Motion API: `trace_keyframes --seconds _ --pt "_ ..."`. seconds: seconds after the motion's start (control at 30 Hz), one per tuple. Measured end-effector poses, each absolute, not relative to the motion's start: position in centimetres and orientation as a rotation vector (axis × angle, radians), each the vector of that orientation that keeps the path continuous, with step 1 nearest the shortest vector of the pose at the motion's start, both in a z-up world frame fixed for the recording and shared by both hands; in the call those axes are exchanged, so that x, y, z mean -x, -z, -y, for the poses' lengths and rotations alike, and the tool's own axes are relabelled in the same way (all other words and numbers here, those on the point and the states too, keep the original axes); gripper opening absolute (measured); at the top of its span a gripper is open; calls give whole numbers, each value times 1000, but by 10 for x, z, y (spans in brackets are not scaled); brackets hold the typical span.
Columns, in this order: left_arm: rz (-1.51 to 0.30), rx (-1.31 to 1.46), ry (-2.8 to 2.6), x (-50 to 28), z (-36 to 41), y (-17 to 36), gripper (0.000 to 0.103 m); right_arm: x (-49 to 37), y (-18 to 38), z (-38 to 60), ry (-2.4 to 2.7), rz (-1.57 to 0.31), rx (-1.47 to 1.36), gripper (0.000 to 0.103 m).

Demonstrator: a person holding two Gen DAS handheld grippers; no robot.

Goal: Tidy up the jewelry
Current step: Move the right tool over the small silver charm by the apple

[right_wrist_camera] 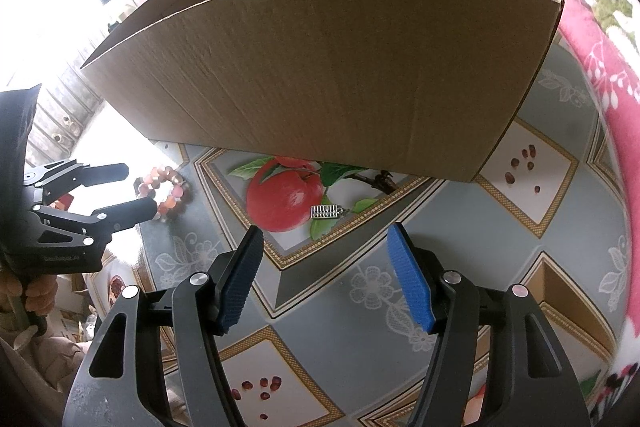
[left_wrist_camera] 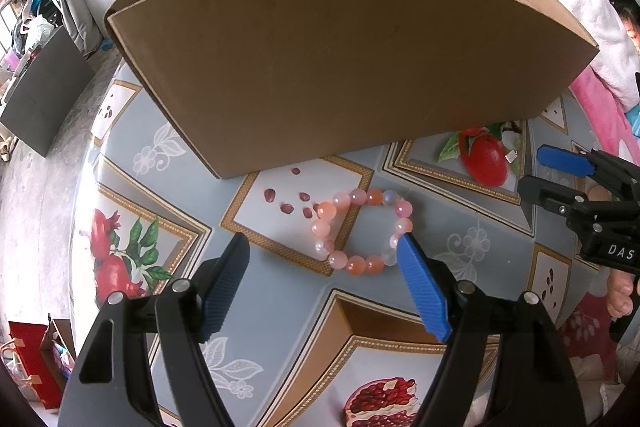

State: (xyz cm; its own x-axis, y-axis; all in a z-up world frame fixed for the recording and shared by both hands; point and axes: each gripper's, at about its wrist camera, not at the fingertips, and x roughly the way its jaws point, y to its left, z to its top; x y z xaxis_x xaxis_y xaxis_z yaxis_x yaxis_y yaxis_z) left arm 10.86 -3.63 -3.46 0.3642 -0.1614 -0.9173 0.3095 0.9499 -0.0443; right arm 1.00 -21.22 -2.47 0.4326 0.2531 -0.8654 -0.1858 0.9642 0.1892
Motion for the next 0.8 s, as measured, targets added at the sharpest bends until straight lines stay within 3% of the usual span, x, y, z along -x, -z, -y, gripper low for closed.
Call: trace_keyframes --seconds 0.47,0.8 --pt "-1150 -146 310 -108 37 35 75 -10 25 213 -275 -1089 -68 62" --pt "-1002 -97 534 -77 32 29 75 -11 25 213 -275 -1081 -81 62"
